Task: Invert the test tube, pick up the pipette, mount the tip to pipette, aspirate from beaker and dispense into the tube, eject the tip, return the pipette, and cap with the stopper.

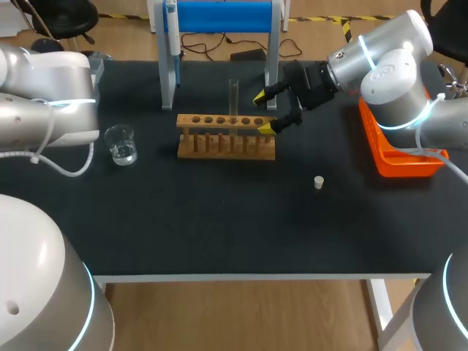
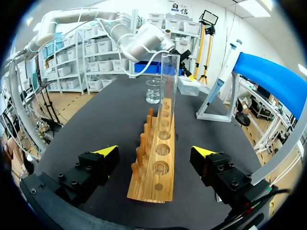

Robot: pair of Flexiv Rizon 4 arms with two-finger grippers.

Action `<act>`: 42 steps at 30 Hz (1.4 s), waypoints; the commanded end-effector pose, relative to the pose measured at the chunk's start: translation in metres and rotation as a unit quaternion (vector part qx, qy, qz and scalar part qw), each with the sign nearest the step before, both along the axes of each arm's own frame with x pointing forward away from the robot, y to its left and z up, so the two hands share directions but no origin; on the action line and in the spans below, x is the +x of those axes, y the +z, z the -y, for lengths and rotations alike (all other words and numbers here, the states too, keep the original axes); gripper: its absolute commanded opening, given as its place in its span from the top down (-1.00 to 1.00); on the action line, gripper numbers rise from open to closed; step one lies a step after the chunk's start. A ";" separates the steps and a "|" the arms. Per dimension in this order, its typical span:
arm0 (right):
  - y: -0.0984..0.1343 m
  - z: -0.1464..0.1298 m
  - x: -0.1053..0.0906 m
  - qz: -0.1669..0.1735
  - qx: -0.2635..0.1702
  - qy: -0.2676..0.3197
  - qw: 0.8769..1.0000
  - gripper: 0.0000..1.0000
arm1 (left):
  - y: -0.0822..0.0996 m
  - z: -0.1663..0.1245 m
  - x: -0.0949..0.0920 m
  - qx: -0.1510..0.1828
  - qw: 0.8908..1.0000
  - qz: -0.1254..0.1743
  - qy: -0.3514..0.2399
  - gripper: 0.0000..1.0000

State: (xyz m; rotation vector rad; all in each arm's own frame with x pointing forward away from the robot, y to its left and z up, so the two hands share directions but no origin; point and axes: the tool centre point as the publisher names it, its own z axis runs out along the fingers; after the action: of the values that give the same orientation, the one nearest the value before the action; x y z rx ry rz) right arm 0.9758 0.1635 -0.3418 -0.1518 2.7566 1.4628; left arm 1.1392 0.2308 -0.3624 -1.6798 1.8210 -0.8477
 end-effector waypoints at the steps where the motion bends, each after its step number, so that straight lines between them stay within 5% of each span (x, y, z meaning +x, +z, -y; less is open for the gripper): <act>1: 0.001 0.001 0.000 0.000 -0.001 0.000 1.000 -1.00 | -0.003 0.001 0.002 0.002 1.000 0.003 0.000 0.29; 23: 0.001 0.001 0.000 0.000 -0.001 0.000 1.000 -1.00 | -0.006 0.000 0.002 0.002 1.000 -0.002 0.002 0.51; 31: 0.001 0.001 0.000 0.000 -0.001 0.000 1.000 -1.00 | -0.008 0.000 0.002 0.002 1.000 -0.004 0.002 0.70; 36: 0.001 0.001 0.000 0.000 -0.001 0.000 1.000 -1.00 | -0.008 0.000 0.002 0.002 1.000 -0.005 0.001 0.99; 42: 0.001 0.001 0.000 0.000 -0.001 0.000 1.000 -1.00 | -0.009 0.000 0.002 0.003 1.000 -0.006 0.000 1.00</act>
State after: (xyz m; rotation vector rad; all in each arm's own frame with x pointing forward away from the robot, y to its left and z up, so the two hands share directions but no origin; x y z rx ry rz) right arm 0.9758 0.1635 -0.3418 -0.1518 2.7566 1.4628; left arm 1.1386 0.2308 -0.3673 -1.6846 1.8274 -0.8346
